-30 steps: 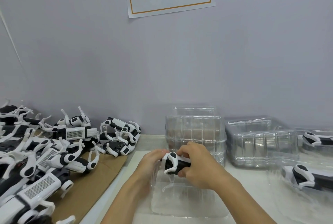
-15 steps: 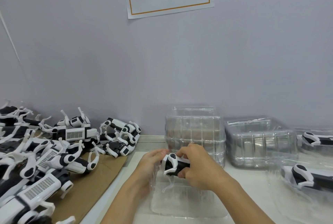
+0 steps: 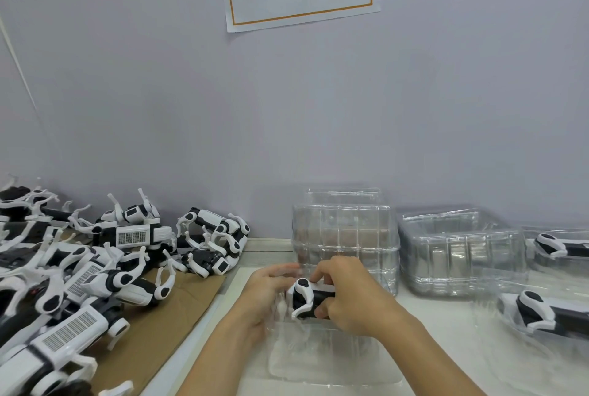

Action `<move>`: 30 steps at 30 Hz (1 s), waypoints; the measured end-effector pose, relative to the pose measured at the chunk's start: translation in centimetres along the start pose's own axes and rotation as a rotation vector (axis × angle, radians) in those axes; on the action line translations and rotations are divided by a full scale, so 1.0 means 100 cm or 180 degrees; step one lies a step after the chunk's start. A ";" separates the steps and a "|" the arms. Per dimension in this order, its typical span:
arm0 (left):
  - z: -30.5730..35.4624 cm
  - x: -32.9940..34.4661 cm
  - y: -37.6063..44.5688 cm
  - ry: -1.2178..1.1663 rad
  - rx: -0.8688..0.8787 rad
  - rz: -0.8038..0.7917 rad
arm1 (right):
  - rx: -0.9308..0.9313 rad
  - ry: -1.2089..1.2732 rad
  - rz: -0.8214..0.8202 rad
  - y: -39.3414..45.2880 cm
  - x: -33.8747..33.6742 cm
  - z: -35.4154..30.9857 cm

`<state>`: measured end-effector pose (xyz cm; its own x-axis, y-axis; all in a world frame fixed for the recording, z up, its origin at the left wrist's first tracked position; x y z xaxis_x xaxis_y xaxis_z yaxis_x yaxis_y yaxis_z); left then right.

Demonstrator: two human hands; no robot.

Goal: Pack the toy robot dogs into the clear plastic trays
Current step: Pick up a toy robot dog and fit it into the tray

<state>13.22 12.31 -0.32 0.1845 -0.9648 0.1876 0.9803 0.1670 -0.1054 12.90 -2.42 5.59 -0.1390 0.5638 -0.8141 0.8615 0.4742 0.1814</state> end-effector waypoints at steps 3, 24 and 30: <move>0.000 -0.001 -0.002 0.0103 -0.0033 0.0061 | 0.0012 0.0062 0.0023 0.000 -0.001 0.001; 0.001 -0.004 -0.003 0.0588 -0.0170 0.0131 | -0.0269 -0.0067 -0.0019 0.001 -0.005 -0.004; 0.003 -0.002 -0.005 0.0648 -0.0139 0.0065 | -0.0586 0.0093 -0.0020 -0.002 -0.001 -0.033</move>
<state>12.72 12.46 -0.04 0.1819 -0.9832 -0.0158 0.9717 0.1822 -0.1503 11.13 -0.40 7.45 -0.1605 0.5787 -0.7996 0.7569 0.5921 0.2766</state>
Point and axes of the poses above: each hand's wrist, its own y-axis towards the middle knuckle, its own x-axis out of the palm, z = x × y, the point moved 9 cm from there along y, towards the middle knuckle
